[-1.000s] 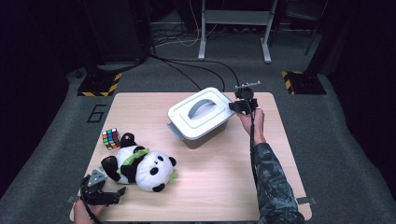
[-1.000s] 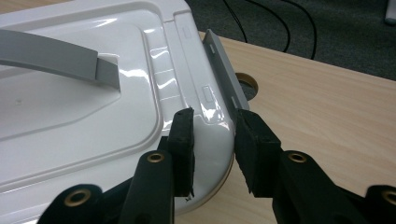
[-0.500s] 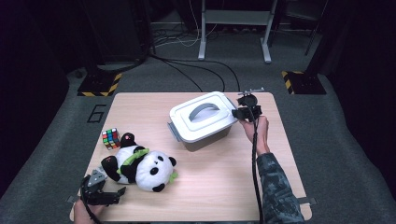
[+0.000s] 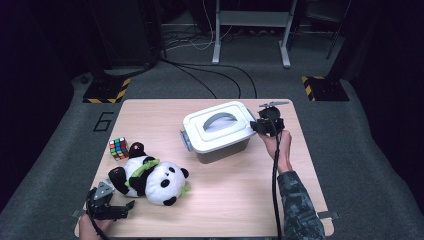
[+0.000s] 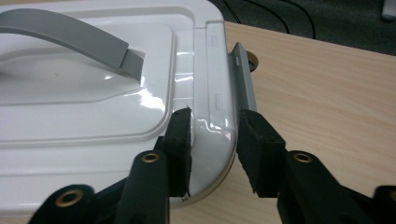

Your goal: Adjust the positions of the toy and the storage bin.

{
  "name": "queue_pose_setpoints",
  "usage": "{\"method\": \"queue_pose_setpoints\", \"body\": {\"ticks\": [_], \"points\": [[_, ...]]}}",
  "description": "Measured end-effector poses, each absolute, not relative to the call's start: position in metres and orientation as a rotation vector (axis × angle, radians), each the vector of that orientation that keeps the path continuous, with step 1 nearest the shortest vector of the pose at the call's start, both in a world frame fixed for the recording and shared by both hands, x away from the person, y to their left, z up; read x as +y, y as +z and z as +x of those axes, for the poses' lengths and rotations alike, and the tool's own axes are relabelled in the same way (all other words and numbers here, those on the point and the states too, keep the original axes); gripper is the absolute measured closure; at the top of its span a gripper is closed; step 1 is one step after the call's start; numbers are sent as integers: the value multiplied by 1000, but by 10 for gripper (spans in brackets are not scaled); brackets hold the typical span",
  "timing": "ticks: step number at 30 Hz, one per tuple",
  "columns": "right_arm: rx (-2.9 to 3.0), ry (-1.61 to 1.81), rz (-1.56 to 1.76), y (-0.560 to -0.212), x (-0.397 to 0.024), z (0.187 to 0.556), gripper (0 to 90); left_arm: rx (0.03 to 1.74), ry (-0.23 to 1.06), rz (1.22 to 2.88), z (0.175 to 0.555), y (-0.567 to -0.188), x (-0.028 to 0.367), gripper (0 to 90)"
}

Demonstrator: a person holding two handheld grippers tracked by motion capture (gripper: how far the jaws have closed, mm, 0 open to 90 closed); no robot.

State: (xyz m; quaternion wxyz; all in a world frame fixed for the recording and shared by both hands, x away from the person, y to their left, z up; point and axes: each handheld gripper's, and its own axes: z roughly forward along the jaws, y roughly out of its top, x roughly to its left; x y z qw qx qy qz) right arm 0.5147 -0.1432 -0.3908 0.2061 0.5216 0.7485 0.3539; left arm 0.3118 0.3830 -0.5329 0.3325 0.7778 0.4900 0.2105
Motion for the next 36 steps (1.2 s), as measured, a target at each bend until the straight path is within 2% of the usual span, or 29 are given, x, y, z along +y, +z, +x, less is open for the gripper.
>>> {"method": "queue_pose_setpoints", "body": {"ticks": [4, 6, 15, 20, 30, 32, 36], "points": [[2071, 1029, 1427, -390, -146, 519, 535, 1280, 546, 2035, 312, -533, 383, 1], [2054, 1041, 1423, -389, -149, 521, 522, 1280, 546, 2036, 312, -533, 383, 1], [1994, 1052, 1494, -398, -168, 541, 539, 1280, 550, 2033, 312, -533, 383, 1], [2027, 1051, 1548, -413, -172, 552, 580, 1280, 550, 2032, 312, -533, 383, 1], [2075, 1105, 1570, -421, -177, 555, 663, 1282, 550, 2032, 312, -533, 383, 1], [2083, 1097, 1572, -421, -176, 555, 694, 1283, 546, 2036, 312, -533, 383, 1], [2098, 1106, 1554, -426, -171, 556, 818, 1282, 550, 2032, 312, -533, 383, 1]]}}
